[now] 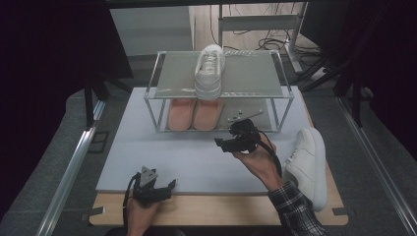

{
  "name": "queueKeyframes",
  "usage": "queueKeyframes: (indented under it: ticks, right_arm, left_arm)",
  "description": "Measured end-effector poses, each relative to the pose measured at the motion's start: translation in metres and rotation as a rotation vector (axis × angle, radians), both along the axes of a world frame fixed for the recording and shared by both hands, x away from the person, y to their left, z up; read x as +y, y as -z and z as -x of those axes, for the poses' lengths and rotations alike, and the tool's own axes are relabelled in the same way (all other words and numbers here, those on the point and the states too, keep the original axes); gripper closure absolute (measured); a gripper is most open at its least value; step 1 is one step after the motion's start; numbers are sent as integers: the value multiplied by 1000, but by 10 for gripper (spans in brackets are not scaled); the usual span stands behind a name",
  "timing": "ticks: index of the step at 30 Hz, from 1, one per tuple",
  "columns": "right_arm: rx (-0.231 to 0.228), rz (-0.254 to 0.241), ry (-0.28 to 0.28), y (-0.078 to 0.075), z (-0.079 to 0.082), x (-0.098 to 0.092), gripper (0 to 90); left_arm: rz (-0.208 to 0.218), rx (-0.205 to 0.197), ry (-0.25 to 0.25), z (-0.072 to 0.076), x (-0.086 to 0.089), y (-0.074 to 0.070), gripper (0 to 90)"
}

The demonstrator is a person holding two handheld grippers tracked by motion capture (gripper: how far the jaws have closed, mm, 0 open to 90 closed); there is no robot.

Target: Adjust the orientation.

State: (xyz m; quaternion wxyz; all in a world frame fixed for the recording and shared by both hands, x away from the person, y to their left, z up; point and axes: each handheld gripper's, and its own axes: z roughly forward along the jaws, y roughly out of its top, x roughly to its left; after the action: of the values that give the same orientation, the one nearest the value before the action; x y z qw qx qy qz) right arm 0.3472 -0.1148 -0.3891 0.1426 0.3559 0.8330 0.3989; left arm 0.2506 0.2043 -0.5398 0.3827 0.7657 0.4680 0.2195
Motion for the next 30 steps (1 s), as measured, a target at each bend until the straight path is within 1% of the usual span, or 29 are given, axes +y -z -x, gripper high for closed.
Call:
queueKeyframes:
  ticks: [4, 7, 9, 12, 14, 17, 18, 19, 21, 24, 30]
  right_arm:
    - [8, 34, -36, 3, 6, -2, 483]
    - [27, 45, -47, 6, 11, -4, 546]
    - [31, 50, -55, 8, 13, -5, 586]
    - [46, 56, -58, 12, 18, -9, 604]
    - [44, 47, -73, 16, 21, -12, 599]
    - [41, 50, -48, 19, 25, -18, 598]
    - [38, 44, -47, 20, 26, -21, 599]
    - [41, 43, -41, 20, 27, -23, 603]
    - [32, 48, -27, 20, 30, -28, 625]
    - [24, 57, -13, 21, 34, -34, 678]
    - [30, 76, 17, 25, 40, -47, 815]
  left_arm:
    - [0, 0, 0, 0, 0, 0, 127]
    - [0, 0, 0, 0, 0, 0, 127]
    - [0, 0, 0, 0, 0, 0, 127]
    - [0, 0, 0, 0, 0, 0, 127]
    - [0, 0, 0, 0, 0, 0, 127]
    - [0, 0, 0, 0, 0, 0, 127]
    - [0, 1, 0, 0, 0, 0, 127]
    - [0, 1, 0, 0, 0, 0, 127]
    - [0, 1, 0, 0, 0, 0, 127]
    - [-1, 1, 0, 0, 0, 0, 128]
    - [-1, 0, 0, 0, 0, 0, 127]
